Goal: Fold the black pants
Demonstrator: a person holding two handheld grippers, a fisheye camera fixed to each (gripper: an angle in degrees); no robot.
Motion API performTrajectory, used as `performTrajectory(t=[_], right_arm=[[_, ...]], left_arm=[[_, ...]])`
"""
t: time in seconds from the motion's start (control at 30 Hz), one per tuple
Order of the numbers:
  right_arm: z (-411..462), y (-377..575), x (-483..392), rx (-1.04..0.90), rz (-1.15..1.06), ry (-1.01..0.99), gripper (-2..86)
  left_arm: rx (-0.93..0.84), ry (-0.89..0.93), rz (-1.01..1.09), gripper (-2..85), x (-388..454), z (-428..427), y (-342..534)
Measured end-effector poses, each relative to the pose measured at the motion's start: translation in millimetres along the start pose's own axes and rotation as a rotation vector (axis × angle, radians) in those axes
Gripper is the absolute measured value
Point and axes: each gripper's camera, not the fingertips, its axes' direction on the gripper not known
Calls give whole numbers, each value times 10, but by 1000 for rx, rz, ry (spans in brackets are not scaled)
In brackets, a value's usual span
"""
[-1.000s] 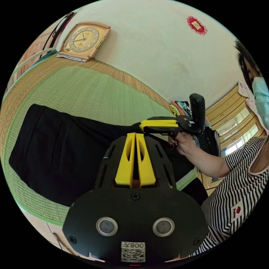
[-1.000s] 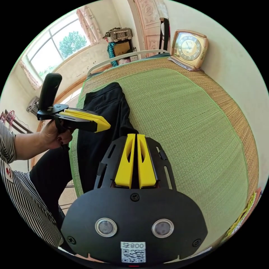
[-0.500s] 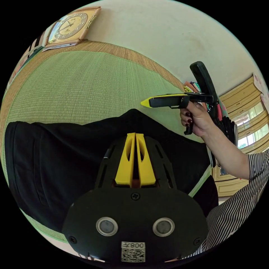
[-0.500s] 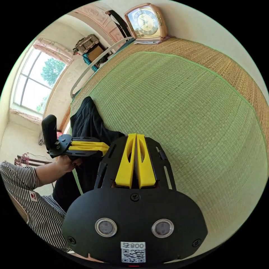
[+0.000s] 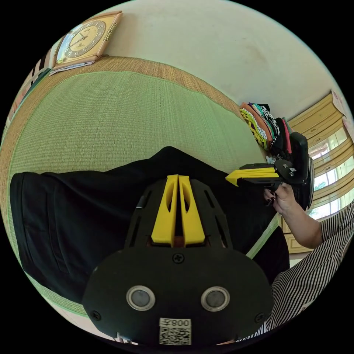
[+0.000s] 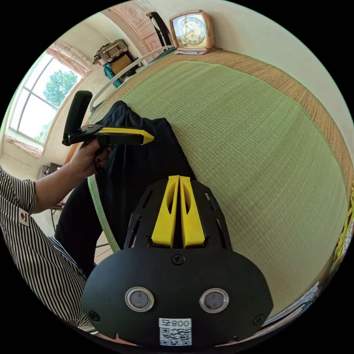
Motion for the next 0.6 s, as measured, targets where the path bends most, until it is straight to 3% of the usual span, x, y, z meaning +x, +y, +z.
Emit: performTrajectory(t=[0.2, 0.6], right_arm=[[-182, 495, -25, -38, 65, 175, 53], [-244, 896, 19, -56, 79, 203, 41]], left_arm=[[-45, 74, 114, 4, 323, 172, -119], [-122, 56, 126, 1, 586, 556, -297]])
